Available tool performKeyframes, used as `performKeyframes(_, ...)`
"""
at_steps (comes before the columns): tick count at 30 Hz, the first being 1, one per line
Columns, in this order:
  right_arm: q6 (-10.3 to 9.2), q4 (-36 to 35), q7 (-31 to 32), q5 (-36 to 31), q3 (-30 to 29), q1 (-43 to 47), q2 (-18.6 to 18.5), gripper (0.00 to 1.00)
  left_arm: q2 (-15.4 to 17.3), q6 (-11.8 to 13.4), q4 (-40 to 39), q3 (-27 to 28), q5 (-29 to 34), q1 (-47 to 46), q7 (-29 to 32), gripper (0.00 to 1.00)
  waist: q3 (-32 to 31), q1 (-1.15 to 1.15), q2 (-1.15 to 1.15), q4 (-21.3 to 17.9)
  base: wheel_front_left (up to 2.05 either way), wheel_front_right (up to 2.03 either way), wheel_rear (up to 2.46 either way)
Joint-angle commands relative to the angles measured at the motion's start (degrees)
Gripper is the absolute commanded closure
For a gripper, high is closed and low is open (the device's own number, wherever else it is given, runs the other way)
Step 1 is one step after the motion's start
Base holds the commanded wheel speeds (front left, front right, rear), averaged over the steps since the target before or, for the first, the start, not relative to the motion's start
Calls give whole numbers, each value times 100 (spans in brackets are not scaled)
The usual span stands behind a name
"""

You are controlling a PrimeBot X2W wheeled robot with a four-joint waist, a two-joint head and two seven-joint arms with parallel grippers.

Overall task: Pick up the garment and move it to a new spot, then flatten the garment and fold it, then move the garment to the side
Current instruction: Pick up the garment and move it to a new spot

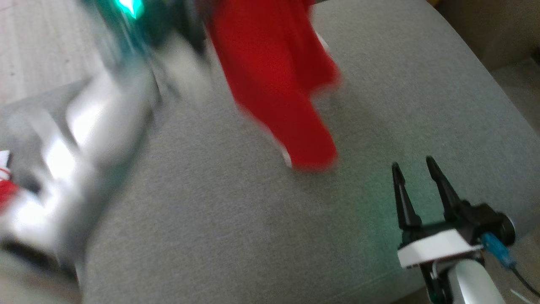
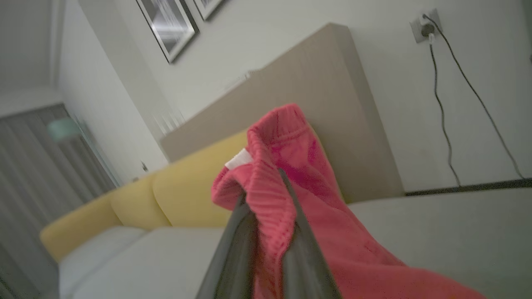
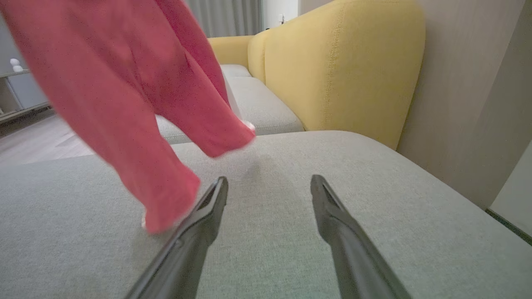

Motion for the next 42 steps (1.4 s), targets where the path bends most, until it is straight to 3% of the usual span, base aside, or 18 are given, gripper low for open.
performKeyframes(1, -4, -199, 4, 46, 75, 20, 8, 0, 247, 35, -261, 73, -72, 435, -44, 100, -54, 0, 0, 75, 0, 0, 0)
performKeyframes(6, -4, -215, 4, -63, -189, 268, 9, 0, 286, 223, -1382, 47, -202, 2641, -58, 100, -174, 0, 0, 376, 0, 0, 0)
performKeyframes(13, -4, -131, 4, -228, -360, 484, 9, 0, 49, 438, -1654, 129, -179, 4763, -60, 100, -437, 0, 0, 929, 0, 0, 0)
performKeyframes(14, -4, -120, 4, -235, -391, 512, 9, 0, -22, 462, -1666, 164, -163, 4943, -60, 90, -487, 0, 0, 1026, 0, 0, 0)
performKeyframes(15, -4, -102, 4, -237, -396, 540, 9, 0, -92, 496, -1635, 221, -189, 5124, -60, 0, -533, 0, 0, 1102, 0, 0, 0)
performKeyframes(23, -4, 31, 4, -161, -404, 814, 9, 0, -529, 741, -2043, 786, -149, 6071, -61, 0, -922, 0, 0, 1822, 0, 0, 0)
performKeyframes(27, -4, 53, 4, -77, -439, 982, 9, 0, -692, 1076, -2695, 1670, -279, 6704, -61, 0, -1156, 0, 0, 2222, 0, 0, 0)
performKeyframes(33, -4, 29, 4, 61, -427, 1204, 9, 0, -858, 1311, -3215, 2793, -339, 7381, -61, 0, -1388, 0, 0, 2558, 0, 0, 0)
performKeyframes(37, -4, -16, 4, 158, -386, 1327, 9, 0, -958, 1373, -3429, 3263, -306, 7704, -61, 0, -1478, 0, 0, 2648, 0, 0, 0)
performKeyframes(42, -4, -97, 4, 268, -290, 1496, 9, 0, -1060, 1208, -3571, 3595, -155, 8083, -61, 0, -1517, 0, 0, 2728, 0, 0, 0)
